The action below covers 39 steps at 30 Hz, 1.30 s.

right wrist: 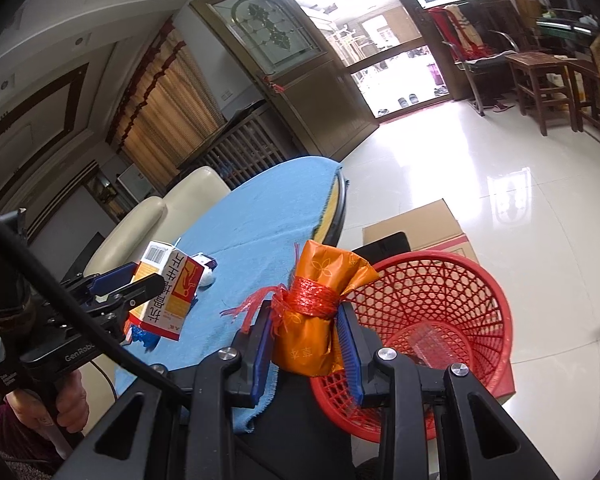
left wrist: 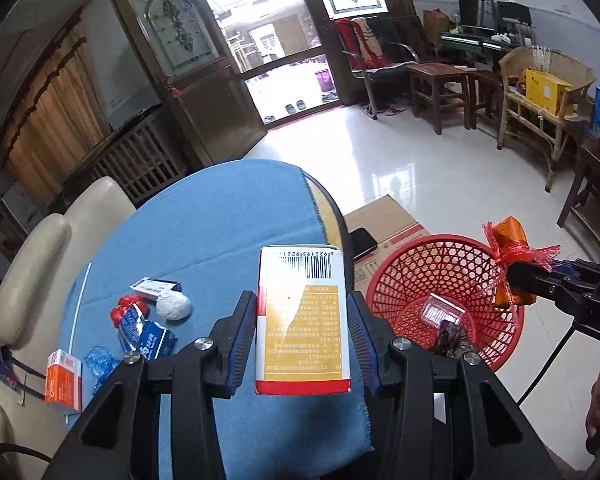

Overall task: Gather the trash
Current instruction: 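Carry the medicine box and orange bundle over the red basket and release both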

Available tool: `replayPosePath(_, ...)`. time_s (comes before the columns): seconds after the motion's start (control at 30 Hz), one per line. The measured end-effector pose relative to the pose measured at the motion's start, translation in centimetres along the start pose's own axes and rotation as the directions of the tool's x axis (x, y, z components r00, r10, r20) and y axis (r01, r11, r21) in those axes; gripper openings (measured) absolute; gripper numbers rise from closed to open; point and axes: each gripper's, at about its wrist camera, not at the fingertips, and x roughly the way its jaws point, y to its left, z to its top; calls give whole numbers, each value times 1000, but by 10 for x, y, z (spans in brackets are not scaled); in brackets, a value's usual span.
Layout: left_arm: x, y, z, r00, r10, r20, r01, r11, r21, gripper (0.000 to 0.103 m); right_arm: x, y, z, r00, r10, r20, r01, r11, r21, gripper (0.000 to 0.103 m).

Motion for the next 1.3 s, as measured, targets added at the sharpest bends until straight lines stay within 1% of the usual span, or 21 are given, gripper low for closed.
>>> replayPosePath(0.2, 4, -13, 4, 998, -65, 11, 65, 998, 14, 48, -7, -12, 1, 1000, -20, 12, 20, 999, 25, 33)
replayPosePath(0.33, 9, -20, 6, 992, -126, 5, 126, 992, 17, 48, -8, -21, 2, 999, -33, 13, 32, 999, 44, 33)
replayPosePath(0.4, 15, -24, 7, 987, -161, -7, 161, 987, 16, 48, -9, -24, 1, 999, -39, 11, 38, 998, 52, 33)
replayPosePath(0.67, 41, -43, 9, 965, -253, -66, 254, 967, 7, 48, -7, -41, 0, 999, -54, -3, 54, 993, 101, 34)
replayPosePath(0.73, 47, -47, 9, 956, -280, -84, 281, 960, -1, 48, -5, -44, -2, 998, -56, -14, 58, 992, 111, 35)
replayPosePath(0.77, 50, -48, 9, 952, -293, -90, 294, 956, -5, 49, -4, -45, -2, 998, -60, -17, 61, 992, 114, 36)
replayPosePath(0.8, 52, -49, 8, 950, -297, -93, 298, 955, -8, 54, -3, -46, -2, 998, -62, -20, 64, 991, 118, 36)
replayPosePath(0.87, 54, -48, 7, 951, -296, -90, 296, 955, -13, 62, -2, -48, -4, 998, -60, -29, 63, 990, 123, 36)
replayPosePath(0.97, 57, -42, 1, 954, -282, -98, 282, 959, -22, 62, 0, -49, -3, 997, -71, -42, 76, 989, 128, 36)
replayPosePath(1.13, 52, -22, -16, 965, -239, -103, 235, 971, -54, 62, -3, -50, -2, 996, -74, -40, 79, 988, 132, 37)
replayPosePath(1.17, 49, -16, -20, 969, -227, -101, 221, 973, -63, 63, -4, -49, -1, 997, -74, -37, 79, 988, 131, 37)
replayPosePath(1.3, 37, 4, -35, 986, -134, -101, 127, 989, -79, 63, -3, -45, 1, 997, -67, -43, 72, 989, 126, 37)
